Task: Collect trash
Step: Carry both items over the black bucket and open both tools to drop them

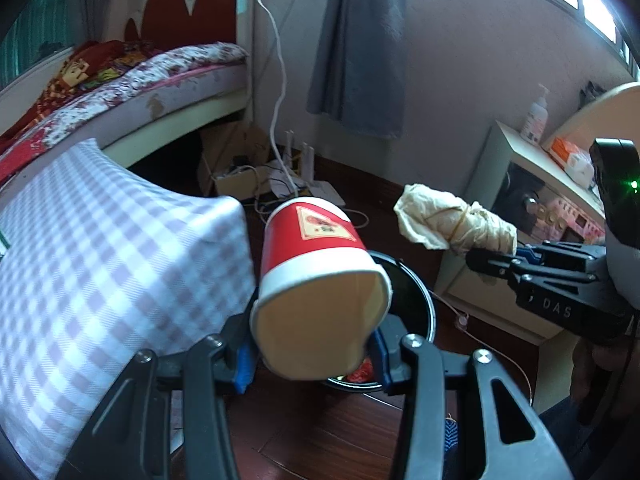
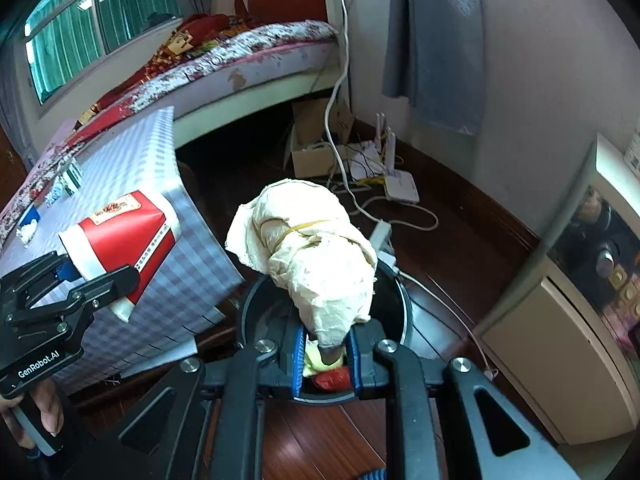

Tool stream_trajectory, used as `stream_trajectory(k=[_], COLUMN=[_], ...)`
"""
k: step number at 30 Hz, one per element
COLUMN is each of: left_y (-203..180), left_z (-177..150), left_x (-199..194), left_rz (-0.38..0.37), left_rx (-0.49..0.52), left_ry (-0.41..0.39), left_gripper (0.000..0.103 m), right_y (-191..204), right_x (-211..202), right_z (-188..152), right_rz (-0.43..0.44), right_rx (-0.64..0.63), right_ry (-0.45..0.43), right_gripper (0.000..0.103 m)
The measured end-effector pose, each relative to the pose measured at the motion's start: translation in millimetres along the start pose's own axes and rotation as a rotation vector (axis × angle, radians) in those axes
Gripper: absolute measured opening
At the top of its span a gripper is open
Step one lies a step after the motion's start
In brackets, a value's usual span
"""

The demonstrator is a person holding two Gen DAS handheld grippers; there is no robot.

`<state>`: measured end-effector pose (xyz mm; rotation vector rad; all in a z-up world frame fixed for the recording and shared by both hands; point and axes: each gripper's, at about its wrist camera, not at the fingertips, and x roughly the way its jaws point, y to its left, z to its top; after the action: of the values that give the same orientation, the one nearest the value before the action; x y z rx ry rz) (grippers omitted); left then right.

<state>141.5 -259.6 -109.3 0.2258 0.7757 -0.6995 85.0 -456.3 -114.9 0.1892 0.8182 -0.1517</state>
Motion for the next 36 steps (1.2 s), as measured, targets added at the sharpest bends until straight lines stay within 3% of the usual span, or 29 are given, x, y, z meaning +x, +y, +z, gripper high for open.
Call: stream_trajectory(k=[16,24,36], left_y=[-6.9,-5.0,-2.3], left_z=[-19.2,-27.5,-30.1], left_x=[69.0,103.7,131.9], left_rz=[-0.123,-0.142,-0.165], left_rx=[-0.032,-0.033,-0.025], left_ry=[0.18,0.267,0.318], left_gripper=[0.047,0.048,0.05], right_y=[-24.1,-19.9,-14.7], right_x=[48.3,87.8,119.0], right_z=[-27.7,-35.8,-37.2], right_rz=[-0.038,-0.044,-0.048], right_rx=[-0.024,-0.072,-0.13], right_ry=[0.163,0.251,0.309], right_gripper=[0.019,0.019,0.019])
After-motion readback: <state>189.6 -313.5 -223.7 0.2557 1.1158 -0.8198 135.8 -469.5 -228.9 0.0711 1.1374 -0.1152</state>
